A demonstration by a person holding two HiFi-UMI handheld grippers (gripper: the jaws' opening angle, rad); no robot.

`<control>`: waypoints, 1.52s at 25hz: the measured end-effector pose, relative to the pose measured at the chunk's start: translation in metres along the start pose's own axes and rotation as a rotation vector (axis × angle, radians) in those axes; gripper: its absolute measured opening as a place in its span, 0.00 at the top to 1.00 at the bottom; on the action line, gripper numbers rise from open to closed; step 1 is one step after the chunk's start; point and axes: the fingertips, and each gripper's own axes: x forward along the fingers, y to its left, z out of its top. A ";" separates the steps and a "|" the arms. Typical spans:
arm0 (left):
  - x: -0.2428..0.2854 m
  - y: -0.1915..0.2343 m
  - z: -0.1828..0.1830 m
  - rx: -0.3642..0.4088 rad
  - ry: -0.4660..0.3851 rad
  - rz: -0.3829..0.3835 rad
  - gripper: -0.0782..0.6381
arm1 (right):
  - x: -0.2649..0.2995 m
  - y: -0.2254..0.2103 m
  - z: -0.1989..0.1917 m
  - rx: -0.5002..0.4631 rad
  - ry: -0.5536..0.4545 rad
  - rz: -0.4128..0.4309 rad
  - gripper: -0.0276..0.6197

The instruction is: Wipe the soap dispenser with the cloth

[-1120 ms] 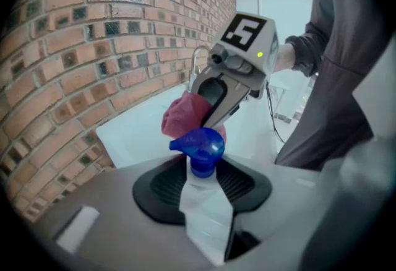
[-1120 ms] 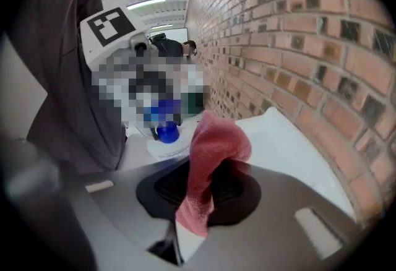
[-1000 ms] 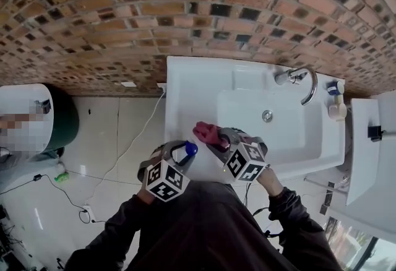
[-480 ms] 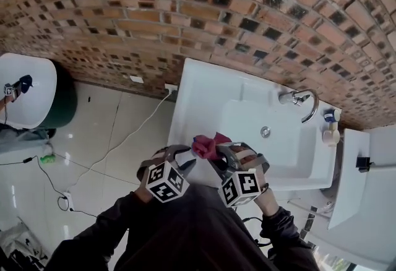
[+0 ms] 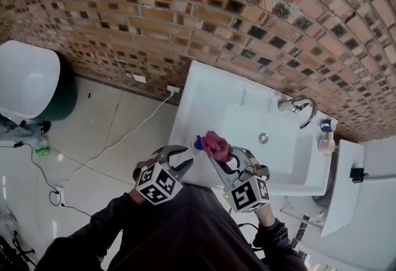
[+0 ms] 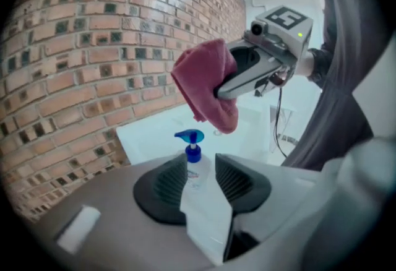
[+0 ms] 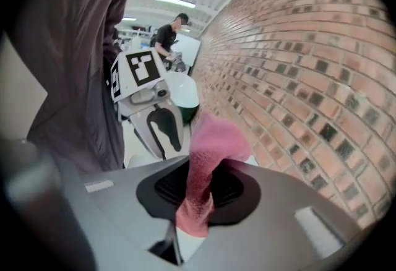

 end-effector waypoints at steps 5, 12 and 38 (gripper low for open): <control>-0.036 0.016 0.024 -0.071 -0.141 0.060 0.77 | -0.019 -0.008 0.017 0.247 -0.185 -0.069 0.86; -0.049 0.015 0.022 -0.132 -0.190 0.055 0.89 | -0.004 0.035 -0.014 0.498 -0.148 -0.070 0.86; -0.042 0.001 0.013 -0.132 -0.180 -0.002 0.89 | -0.003 0.038 -0.013 0.582 -0.164 -0.069 0.86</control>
